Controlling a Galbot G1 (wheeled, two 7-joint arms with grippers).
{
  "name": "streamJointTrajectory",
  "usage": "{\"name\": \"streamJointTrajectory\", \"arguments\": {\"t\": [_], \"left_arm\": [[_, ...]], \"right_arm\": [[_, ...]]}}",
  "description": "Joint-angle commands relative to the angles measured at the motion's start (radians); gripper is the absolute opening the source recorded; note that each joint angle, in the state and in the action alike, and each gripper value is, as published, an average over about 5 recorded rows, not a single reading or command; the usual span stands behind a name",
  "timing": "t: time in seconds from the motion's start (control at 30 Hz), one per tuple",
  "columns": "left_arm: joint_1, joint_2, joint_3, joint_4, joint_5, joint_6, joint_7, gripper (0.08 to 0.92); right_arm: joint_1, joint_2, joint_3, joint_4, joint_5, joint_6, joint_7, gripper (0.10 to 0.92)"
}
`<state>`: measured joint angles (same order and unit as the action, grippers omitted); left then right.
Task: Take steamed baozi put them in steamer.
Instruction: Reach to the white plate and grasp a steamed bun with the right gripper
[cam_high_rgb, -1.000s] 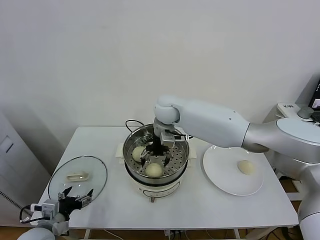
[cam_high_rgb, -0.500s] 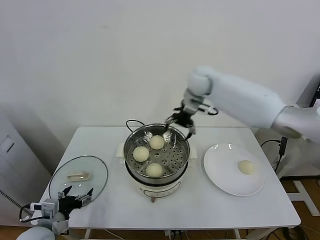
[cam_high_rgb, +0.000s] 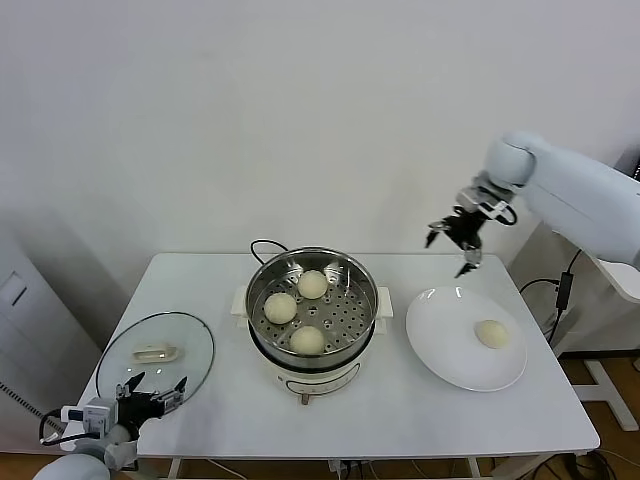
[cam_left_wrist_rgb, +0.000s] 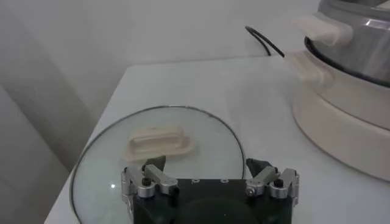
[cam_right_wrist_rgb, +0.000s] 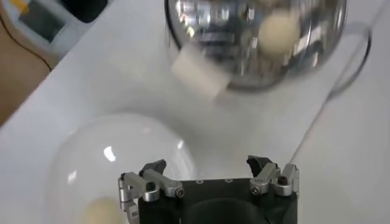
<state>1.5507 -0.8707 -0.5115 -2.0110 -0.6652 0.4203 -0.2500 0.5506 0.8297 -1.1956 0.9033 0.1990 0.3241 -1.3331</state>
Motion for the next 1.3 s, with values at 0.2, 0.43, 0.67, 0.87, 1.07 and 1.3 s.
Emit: {"name": "streamJointTrajectory", "arguments": {"t": [0.2, 0.43, 0.67, 0.87, 1.07, 1.3], "left_arm": [[-0.002, 0.000, 0.001, -0.001, 0.000, 0.003, 0.000, 0.823], [-0.002, -0.002, 0.001, -0.002, 0.000, 0.004, 0.000, 0.823], [-0.002, -0.001, 0.002, 0.000, 0.000, 0.004, 0.000, 0.823], [-0.002, 0.000, 0.003, 0.001, 0.000, 0.003, 0.000, 0.823], [-0.002, 0.000, 0.006, 0.004, 0.000, 0.003, 0.001, 0.823], [-0.001, 0.000, 0.009, 0.004, 0.001, 0.003, 0.001, 0.823]], "right_arm": [[-0.254, -0.067, 0.165, -0.157, -0.134, -0.023, 0.062, 0.823], [-0.354, -0.037, 0.254, -0.206, -0.220, -0.008, 0.092, 0.823], [-0.408, -0.016, 0.312, -0.248, -0.274, 0.002, 0.106, 0.823], [-0.435, -0.005, 0.351, -0.281, -0.320, 0.012, 0.119, 0.823], [-0.459, -0.001, 0.394, -0.305, -0.365, 0.018, 0.135, 0.823], [-0.493, 0.007, 0.441, -0.326, -0.407, 0.025, 0.146, 0.823]]}}
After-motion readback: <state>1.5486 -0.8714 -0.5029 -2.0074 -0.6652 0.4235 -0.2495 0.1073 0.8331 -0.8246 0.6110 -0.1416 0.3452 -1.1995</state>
